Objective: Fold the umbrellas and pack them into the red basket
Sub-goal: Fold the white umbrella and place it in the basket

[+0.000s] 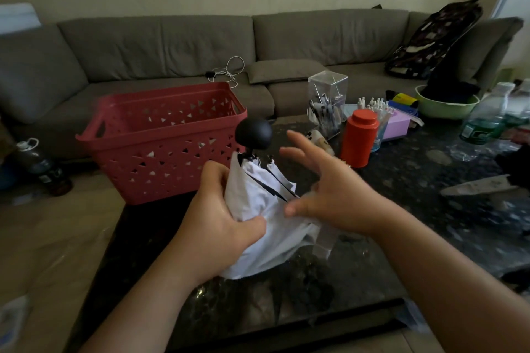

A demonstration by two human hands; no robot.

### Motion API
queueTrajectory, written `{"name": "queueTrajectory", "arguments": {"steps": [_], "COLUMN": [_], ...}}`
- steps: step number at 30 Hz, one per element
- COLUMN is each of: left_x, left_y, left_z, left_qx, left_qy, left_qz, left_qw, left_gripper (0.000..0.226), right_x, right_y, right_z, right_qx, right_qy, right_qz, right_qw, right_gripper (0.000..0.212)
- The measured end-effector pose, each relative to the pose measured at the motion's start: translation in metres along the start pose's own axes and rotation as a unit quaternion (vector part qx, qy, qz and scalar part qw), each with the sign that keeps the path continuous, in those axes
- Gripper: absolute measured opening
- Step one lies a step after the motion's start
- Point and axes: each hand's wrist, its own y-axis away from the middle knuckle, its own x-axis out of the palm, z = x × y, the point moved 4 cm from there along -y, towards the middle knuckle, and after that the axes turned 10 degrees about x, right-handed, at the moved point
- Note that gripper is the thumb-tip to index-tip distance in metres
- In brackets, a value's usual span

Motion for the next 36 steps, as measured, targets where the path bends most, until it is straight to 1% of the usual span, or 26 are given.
{"name": "queueTrajectory", "arguments": {"steps": [4, 6, 7, 10, 11, 12, 15, 18, 20, 23, 24, 26, 29, 33, 34, 36], "left_x": [0.004, 0.009, 0.011, 0.016, 0.016, 0.015, 0.013, 0.014, 0.017, 0.022, 0.024, 0.025, 0.028, 0.036, 0.037, 0.037], "left_y": [-0.004, -0.004, -0.003, 0.0, 0.0, 0.0, -0.003, -0.006, -0.005, -0.004, -0.004, -0.004, -0.004, -0.003, -0.002, -0.002], "left_z": [0.001, 0.001, 0.002, 0.0, -0.001, -0.001, 0.002, 0.0, -0.002, 0.003, 0.006, 0.009, 0.009, 0.01, 0.011, 0.012], "left_qx": [-0.025, -0.037, -0.04, -0.045, -0.047, -0.049, -0.067, -0.066, -0.055, -0.059, -0.065, -0.074, -0.082, -0.103, -0.108, -0.118], "left_qy": [0.003, 0.03, 0.055, 0.123, 0.132, 0.135, 0.141, 0.153, 0.151, 0.156, 0.151, 0.149, 0.174, 0.184, 0.188, 0.196], "left_qz": [-0.031, -0.015, 0.004, 0.064, 0.07, 0.069, 0.042, 0.026, 0.014, -0.02, -0.029, -0.016, 0.022, 0.048, 0.047, 0.031], "left_qw": [0.999, 0.999, 0.998, 0.989, 0.988, 0.987, 0.987, 0.986, 0.987, 0.986, 0.986, 0.986, 0.981, 0.976, 0.975, 0.973], "left_gripper": [0.053, 0.054, 0.055, 0.064, 0.065, 0.065, 0.062, 0.052, 0.046, 0.045, 0.044, 0.045, 0.063, 0.084, 0.082, 0.069], "right_x": [-0.003, 0.0, 0.002, 0.009, 0.011, 0.012, 0.014, 0.015, 0.017, 0.019, 0.019, 0.019, 0.023, 0.027, 0.029, 0.03], "right_y": [0.002, 0.002, 0.003, 0.004, 0.005, 0.004, 0.004, 0.002, -0.001, -0.005, -0.006, -0.006, -0.008, -0.013, -0.014, -0.014], "right_z": [0.012, 0.018, 0.02, 0.02, 0.018, 0.016, 0.015, 0.017, 0.016, 0.015, 0.014, 0.013, 0.012, 0.006, 0.005, 0.004], "right_qx": [-0.021, -0.033, -0.04, -0.037, -0.032, -0.03, -0.022, -0.019, -0.017, 0.008, 0.018, 0.031, 0.047, 0.069, 0.071, 0.072], "right_qy": [0.093, 0.057, 0.018, -0.119, -0.146, -0.158, -0.176, -0.194, -0.175, -0.179, -0.179, -0.156, -0.137, -0.125, -0.127, -0.125], "right_qz": [-0.085, -0.076, -0.053, 0.025, 0.032, 0.025, -0.012, -0.044, -0.087, -0.13, -0.136, -0.14, -0.136, -0.132, -0.127, -0.116], "right_qw": [0.992, 0.995, 0.998, 0.992, 0.988, 0.987, 0.984, 0.98, 0.981, 0.975, 0.974, 0.977, 0.98, 0.981, 0.981, 0.983], "right_gripper": [0.117, 0.107, 0.097, 0.05, 0.037, 0.029, 0.025, 0.014, 0.018, 0.018, 0.017, 0.017, 0.016, 0.016, 0.016, 0.018]}}
